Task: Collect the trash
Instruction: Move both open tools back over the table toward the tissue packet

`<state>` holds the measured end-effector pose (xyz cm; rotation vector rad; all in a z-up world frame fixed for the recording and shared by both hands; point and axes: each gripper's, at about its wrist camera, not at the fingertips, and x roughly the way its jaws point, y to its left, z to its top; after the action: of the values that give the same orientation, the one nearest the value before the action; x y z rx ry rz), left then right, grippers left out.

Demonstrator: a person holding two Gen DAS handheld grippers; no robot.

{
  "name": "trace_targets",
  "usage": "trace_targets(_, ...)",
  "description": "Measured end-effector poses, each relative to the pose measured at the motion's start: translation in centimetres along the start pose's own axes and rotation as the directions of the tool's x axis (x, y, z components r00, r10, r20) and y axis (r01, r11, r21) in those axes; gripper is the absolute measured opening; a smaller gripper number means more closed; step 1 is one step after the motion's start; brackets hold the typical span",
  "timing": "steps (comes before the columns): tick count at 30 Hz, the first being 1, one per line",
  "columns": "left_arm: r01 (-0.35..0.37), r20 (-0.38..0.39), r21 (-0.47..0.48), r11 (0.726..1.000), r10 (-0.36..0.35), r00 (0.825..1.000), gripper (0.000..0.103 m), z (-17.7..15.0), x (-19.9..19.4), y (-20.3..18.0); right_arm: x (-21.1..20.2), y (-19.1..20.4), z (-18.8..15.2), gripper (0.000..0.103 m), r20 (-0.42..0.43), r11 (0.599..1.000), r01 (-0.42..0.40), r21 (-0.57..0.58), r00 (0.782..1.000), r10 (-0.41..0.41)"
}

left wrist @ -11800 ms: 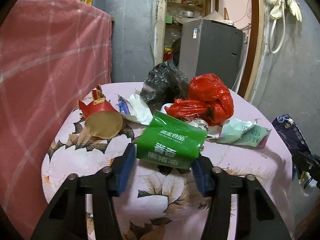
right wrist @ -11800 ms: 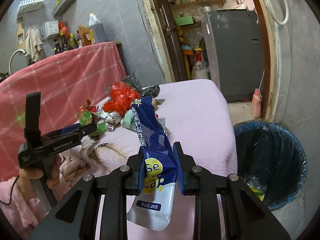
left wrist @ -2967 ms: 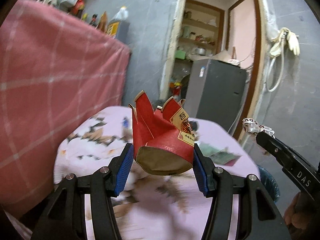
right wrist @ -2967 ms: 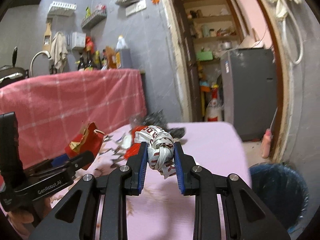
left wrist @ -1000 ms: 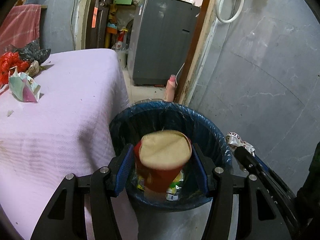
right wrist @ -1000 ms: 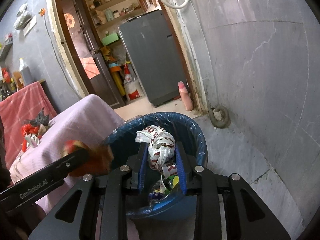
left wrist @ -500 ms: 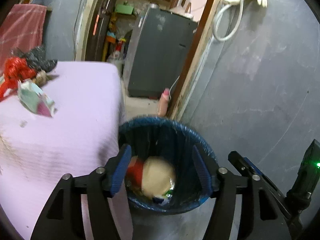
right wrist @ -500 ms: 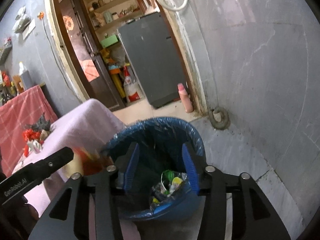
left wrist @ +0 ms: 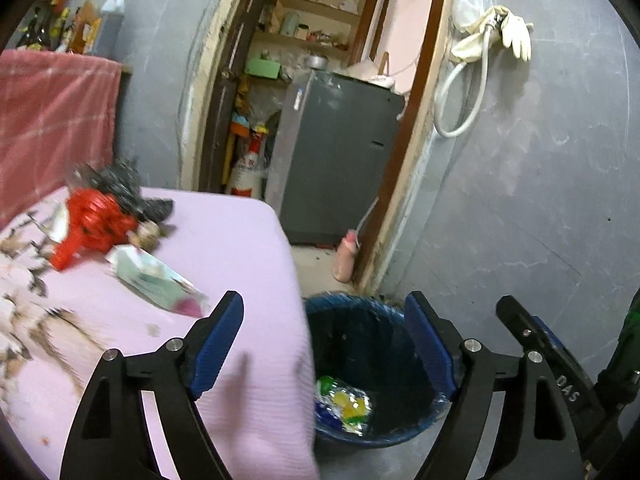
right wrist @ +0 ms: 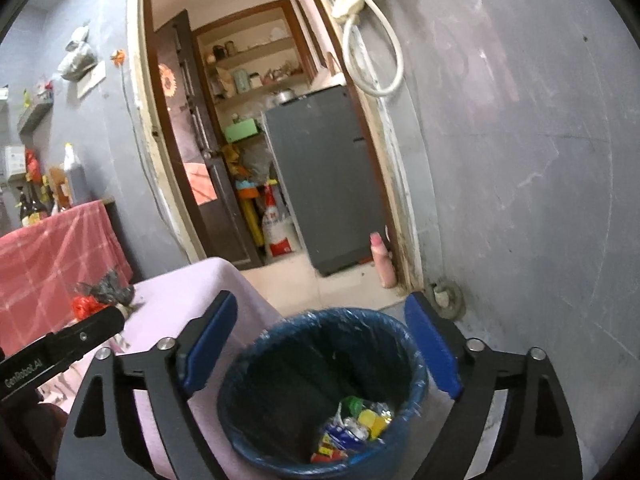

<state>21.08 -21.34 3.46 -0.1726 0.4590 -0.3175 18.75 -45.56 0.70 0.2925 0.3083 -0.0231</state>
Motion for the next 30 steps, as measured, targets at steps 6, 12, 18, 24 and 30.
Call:
trace_targets(6, -0.040, 0.084, 0.000, 0.999, 0.040, 0.996, 0.097, 0.9, -2.7, 2.4, -0.3, 2.7, 0.8, 0.103, 0.032, 0.998, -0.054, -0.030, 0.998, 0.055)
trace_targets(12, -0.087, 0.122, 0.008, 0.996, 0.085, 0.989, 0.100, 1.3, -4.9, 4.3, -0.6, 5.3, 1.1, 0.103, 0.053, 0.993, -0.097, -0.062, 0.994, 0.100)
trace_targets(18, -0.152, 0.147, -0.016, 0.988, 0.153, 0.977, 0.100, 1.4, -6.6, 7.5, -0.9, 8.2, 1.3, 0.103, 0.064, 0.985, -0.140, -0.104, 0.987, 0.147)
trace_targets(24, -0.228, 0.156, -0.044, 0.973, 0.232, 0.960, 0.100, 1.5, -8.2, 11.6, -0.5, 11.3, 1.0, 0.103, 0.052, 0.969, -0.192, -0.155, 0.978, 0.202)
trace_targets(30, -0.302, 0.140, -0.053, 0.952, 0.307, 0.941, 0.100, 1.3, -8.9, 15.7, 0.5, 13.9, 0.3, 0.103, 0.019, 0.951, -0.237, -0.197, 0.969, 0.245)
